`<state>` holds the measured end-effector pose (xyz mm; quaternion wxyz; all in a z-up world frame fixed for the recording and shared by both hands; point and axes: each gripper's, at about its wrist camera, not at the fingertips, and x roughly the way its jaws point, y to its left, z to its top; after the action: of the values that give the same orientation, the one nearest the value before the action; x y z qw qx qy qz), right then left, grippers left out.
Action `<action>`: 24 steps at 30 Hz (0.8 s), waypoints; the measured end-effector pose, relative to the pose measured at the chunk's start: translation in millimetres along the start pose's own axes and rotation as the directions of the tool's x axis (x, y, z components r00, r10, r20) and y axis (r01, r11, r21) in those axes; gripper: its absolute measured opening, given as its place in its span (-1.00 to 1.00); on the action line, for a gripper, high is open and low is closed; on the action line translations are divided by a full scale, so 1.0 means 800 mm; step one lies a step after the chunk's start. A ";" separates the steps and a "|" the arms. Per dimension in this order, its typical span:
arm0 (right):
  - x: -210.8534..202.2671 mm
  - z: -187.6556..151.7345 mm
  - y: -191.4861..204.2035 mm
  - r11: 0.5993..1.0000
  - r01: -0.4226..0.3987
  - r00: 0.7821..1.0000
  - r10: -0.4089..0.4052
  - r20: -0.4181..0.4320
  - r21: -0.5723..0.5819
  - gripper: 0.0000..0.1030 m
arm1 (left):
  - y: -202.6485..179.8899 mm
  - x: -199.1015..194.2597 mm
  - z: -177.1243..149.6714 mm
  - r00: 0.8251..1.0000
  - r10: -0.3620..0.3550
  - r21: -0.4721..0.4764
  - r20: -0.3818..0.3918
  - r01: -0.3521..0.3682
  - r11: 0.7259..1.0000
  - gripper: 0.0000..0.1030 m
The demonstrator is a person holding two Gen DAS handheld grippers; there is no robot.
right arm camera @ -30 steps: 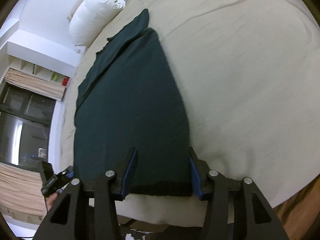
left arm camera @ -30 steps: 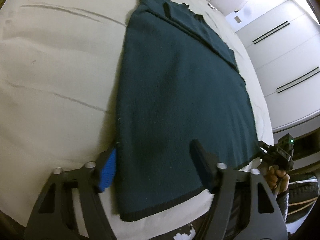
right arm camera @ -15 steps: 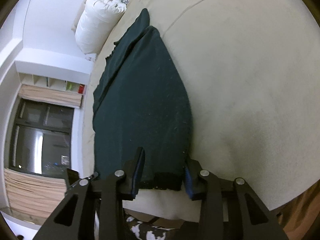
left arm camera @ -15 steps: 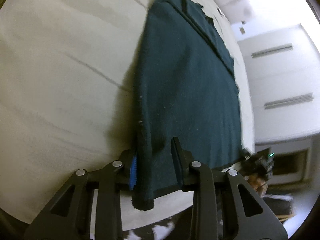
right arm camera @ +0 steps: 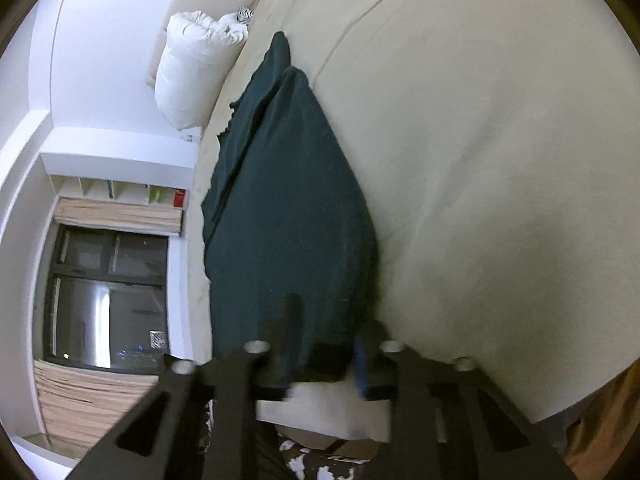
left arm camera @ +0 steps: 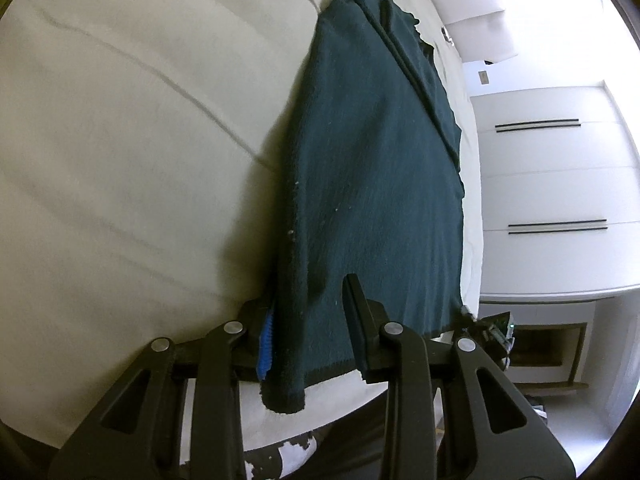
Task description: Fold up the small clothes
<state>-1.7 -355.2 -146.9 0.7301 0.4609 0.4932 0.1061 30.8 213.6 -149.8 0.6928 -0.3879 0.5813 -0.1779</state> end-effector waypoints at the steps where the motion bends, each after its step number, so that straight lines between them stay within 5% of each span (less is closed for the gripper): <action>1: -0.001 0.000 0.002 1.000 0.004 1.000 -0.004 0.005 -0.006 -0.70 | 0.001 -0.001 0.002 1.000 -0.002 -0.001 -0.001 0.002 1.000 -0.43; 5: -0.008 -0.002 0.002 1.000 0.018 1.000 -0.018 0.018 -0.023 -0.77 | -0.007 -0.002 -0.002 1.000 0.014 0.029 0.009 -0.014 0.999 -0.45; 9: -0.012 -0.007 0.012 0.997 0.042 0.999 -0.041 0.025 -0.067 -0.81 | -0.013 -0.001 -0.009 0.999 0.042 0.062 0.010 -0.043 0.997 -0.87; 14: -0.011 -0.010 0.027 0.992 0.058 0.998 -0.054 0.036 -0.112 -0.83 | -0.020 -0.006 -0.013 0.999 0.021 0.086 0.028 -0.023 0.996 -0.94; 20: -0.015 -0.002 0.063 0.988 0.001 0.999 0.007 0.049 -0.155 -0.84 | -0.041 -0.038 0.009 0.990 -0.114 0.088 0.085 0.107 0.990 -0.94; 24: -0.015 0.016 0.093 0.982 -0.059 0.995 0.073 0.071 -0.178 -0.84 | -0.062 -0.063 0.035 0.957 -0.249 0.086 0.148 0.239 0.967 -0.94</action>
<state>24.9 -328.4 -80.1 0.7824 0.4145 0.4380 0.1555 53.8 226.4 -78.5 0.7220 -0.4460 0.4660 -0.2503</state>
